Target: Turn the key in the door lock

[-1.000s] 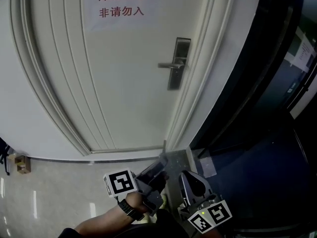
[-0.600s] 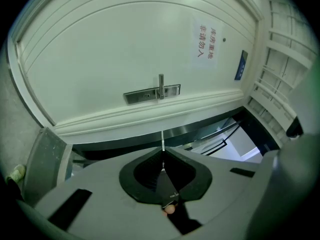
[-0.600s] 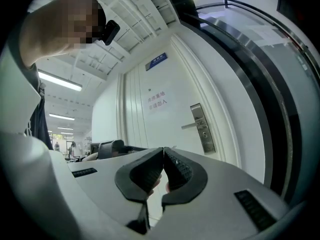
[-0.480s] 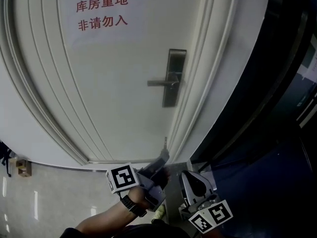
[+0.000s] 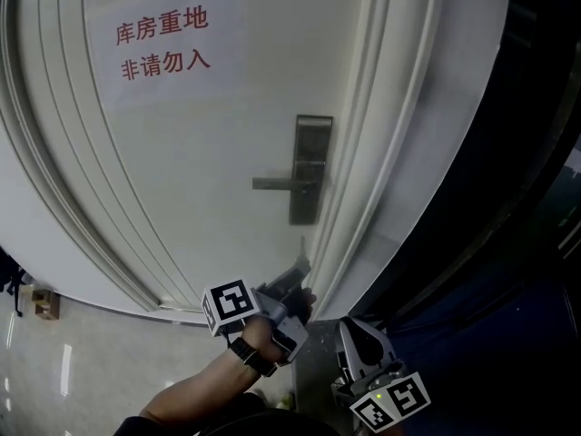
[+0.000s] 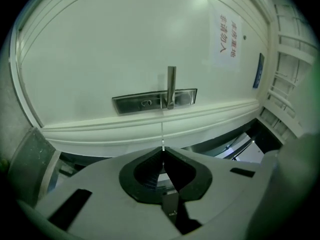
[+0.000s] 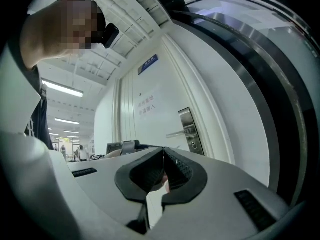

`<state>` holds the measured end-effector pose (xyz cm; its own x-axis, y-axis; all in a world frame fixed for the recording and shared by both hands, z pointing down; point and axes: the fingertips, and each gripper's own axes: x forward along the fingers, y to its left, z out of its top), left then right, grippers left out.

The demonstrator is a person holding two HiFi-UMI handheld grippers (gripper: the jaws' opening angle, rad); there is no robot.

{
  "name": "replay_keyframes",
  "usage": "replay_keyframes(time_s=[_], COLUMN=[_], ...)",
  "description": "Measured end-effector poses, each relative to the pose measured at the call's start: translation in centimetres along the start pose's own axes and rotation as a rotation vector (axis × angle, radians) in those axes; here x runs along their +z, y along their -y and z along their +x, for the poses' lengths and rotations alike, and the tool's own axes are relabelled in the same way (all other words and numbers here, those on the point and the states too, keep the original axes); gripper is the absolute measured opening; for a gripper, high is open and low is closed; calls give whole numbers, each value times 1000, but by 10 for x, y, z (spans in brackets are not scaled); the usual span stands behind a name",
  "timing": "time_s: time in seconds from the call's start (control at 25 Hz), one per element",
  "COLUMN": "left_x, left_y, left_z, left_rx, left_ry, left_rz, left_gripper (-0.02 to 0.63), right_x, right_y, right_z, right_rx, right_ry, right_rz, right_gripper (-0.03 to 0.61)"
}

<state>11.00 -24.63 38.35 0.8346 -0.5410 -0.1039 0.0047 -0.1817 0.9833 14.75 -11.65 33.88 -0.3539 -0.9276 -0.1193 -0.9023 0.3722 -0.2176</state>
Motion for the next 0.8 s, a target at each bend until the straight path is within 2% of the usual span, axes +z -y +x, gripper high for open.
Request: replay_keyframes(time_s=[0.32, 0.8], left_x=[31, 70], left_y=[-15, -38], left_z=[50, 89], left_rx=[11, 7], left_ry=[14, 24], left_rz=[-27, -85], left_gripper=[9, 9], right_x=[3, 1], right_y=[41, 64], right_z=[22, 68], right_rx=[-37, -34], right_ry=[5, -16], right_rz=[8, -3], right_gripper=[15, 15])
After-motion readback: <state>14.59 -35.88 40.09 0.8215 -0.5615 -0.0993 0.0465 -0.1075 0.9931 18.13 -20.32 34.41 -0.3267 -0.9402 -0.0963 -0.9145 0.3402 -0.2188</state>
